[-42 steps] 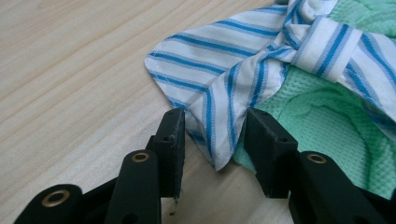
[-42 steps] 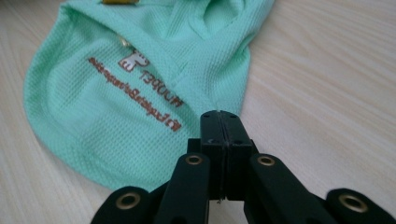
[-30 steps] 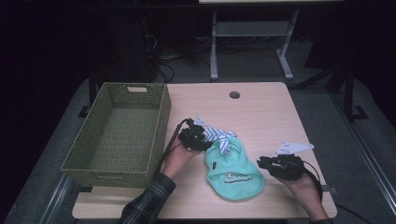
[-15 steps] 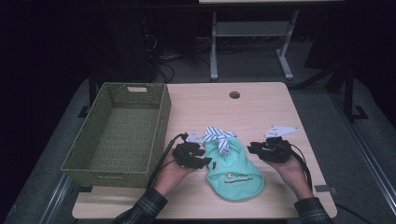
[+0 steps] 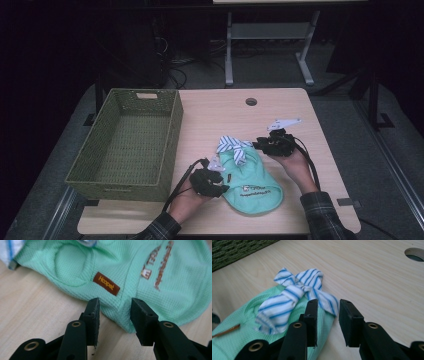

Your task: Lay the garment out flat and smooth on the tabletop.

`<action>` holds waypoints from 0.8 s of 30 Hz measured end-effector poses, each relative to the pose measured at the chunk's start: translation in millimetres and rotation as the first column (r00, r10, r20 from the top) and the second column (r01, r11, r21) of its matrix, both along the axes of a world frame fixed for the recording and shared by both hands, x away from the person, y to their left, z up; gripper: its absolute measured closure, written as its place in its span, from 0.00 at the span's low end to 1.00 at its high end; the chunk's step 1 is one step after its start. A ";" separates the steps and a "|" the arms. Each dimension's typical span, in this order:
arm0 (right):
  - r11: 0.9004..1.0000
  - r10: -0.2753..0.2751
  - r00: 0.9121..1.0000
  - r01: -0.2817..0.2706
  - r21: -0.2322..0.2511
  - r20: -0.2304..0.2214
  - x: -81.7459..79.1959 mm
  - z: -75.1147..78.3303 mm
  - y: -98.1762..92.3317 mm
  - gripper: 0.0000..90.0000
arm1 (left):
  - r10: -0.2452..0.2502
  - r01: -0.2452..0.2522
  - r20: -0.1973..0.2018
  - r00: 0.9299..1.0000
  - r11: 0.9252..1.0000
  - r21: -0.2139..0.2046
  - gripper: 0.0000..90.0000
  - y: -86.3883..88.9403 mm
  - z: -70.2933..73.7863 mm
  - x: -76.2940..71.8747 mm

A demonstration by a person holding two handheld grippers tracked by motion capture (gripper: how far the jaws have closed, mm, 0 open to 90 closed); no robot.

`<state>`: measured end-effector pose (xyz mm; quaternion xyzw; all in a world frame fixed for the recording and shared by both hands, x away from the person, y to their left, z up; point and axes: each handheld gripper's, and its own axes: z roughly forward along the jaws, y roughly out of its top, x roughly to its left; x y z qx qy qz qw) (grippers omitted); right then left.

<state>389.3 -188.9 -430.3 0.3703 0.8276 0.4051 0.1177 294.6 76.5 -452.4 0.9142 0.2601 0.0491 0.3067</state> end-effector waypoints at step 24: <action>0.997 0.021 0.998 -0.025 -0.072 -0.066 28.7 -27.5 15.2 0.93 | -0.015 0.015 0.001 1.000 0.999 0.051 0.93 0.4 -0.2 0.9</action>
